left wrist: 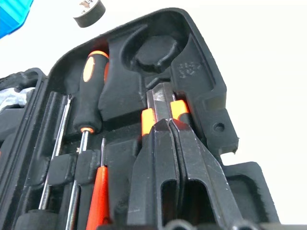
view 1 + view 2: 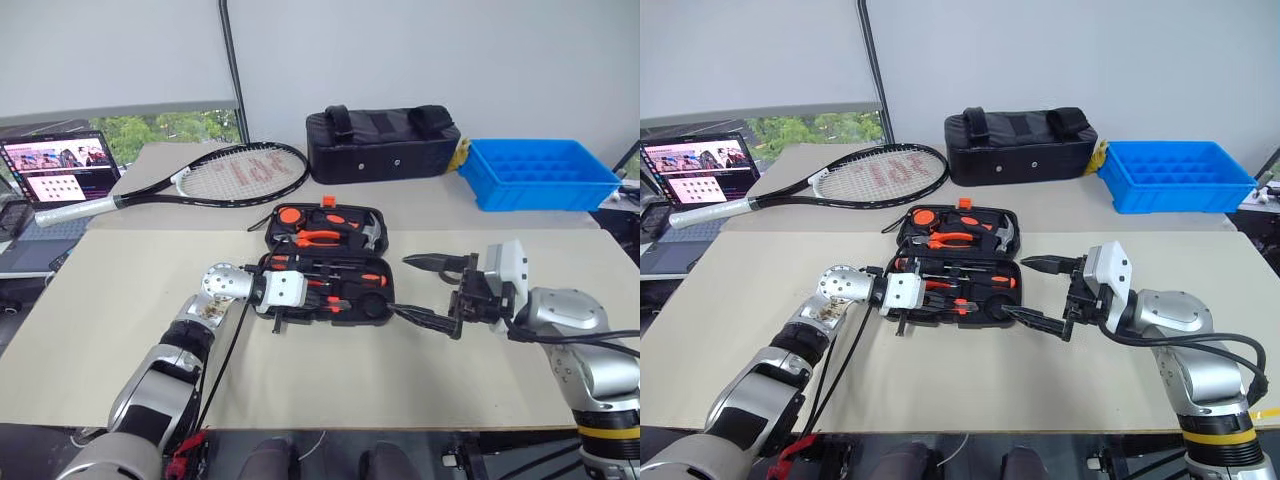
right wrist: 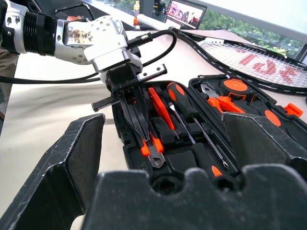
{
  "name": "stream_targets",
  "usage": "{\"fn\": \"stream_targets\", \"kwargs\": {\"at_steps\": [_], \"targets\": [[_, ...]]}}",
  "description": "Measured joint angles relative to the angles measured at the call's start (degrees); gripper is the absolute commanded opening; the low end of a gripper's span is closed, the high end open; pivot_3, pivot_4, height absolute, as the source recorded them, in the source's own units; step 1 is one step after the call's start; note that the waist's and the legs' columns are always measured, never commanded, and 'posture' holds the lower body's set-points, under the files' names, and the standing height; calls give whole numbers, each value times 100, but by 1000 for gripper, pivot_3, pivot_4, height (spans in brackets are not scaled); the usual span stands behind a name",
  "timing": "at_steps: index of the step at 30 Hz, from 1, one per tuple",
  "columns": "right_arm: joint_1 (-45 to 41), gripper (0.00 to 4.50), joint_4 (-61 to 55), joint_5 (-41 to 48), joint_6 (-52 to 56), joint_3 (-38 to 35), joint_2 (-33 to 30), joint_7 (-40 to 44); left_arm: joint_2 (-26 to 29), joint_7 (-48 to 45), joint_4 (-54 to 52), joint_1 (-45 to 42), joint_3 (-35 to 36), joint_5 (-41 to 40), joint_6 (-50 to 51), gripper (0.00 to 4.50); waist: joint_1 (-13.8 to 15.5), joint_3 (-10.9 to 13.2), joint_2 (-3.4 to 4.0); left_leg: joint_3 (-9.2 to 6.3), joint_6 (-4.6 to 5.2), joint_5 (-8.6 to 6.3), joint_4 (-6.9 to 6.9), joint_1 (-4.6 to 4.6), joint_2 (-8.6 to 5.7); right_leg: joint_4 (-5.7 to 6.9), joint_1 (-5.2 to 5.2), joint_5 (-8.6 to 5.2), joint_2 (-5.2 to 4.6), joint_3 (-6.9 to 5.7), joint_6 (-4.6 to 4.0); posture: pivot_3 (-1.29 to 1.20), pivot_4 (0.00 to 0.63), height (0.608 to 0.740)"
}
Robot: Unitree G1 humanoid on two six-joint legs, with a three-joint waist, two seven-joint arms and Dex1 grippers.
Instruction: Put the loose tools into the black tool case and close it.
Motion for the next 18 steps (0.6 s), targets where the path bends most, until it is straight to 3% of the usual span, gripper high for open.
{"fn": "stream_targets", "kwargs": {"at_steps": [9,18], "targets": [[-154,4500,253,-323,11,64,-171,-134,0,-192,100,-118,-43,-53,869,79,-33,-34,7,1,1,5,0,27,4,0,-4,-10,0,8,40,0,150,729],[-495,4500,823,-729,9,132,-180,-281,8,-336,-231,55,270,-454,999,79,-35,-31,6,5,4,6,-2,-39,5,-7,-41,18,-3,17,-4,0,150,729]]}}
